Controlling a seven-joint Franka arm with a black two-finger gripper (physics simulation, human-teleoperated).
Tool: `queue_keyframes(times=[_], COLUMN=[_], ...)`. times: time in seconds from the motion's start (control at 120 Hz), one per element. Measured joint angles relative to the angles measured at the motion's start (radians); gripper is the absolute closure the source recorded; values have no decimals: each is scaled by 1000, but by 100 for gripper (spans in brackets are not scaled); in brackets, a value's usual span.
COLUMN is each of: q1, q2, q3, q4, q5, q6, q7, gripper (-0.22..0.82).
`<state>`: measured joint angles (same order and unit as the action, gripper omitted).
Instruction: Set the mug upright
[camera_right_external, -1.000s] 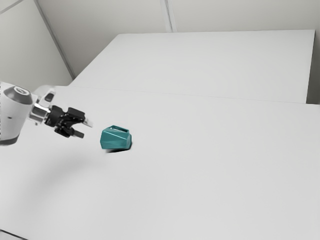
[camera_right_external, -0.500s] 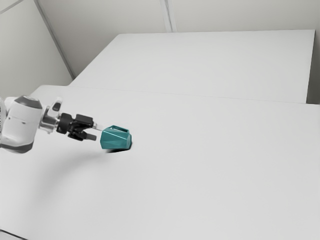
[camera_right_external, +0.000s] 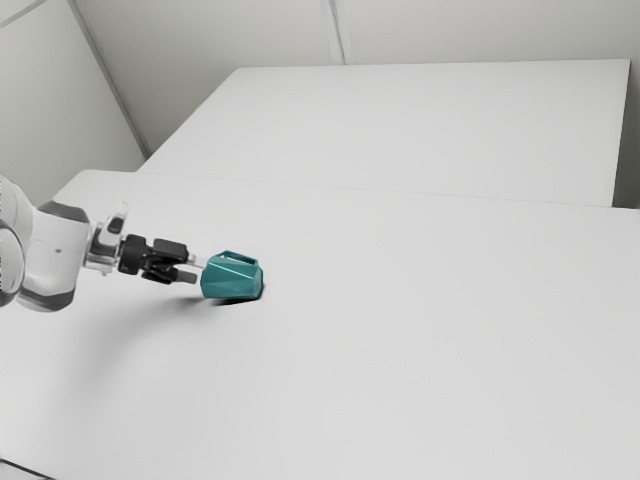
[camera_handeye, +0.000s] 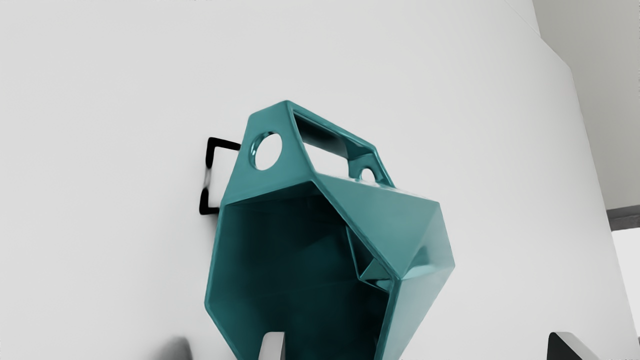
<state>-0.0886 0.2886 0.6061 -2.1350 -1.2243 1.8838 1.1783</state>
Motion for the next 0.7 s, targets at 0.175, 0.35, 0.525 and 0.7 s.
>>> queue_keyframes(times=[0.175,0.35,0.525,0.7], q1=[18,27,38,42], q2=[46,72,95,110], q3=[-14,-20,-42,-58], q4=[28,48,66,77], q5=[-24,-36,-51,-66], q6=[-30,-55,-69,-76], q7=[40,70,93,110], gripper=[4,4,6,14])
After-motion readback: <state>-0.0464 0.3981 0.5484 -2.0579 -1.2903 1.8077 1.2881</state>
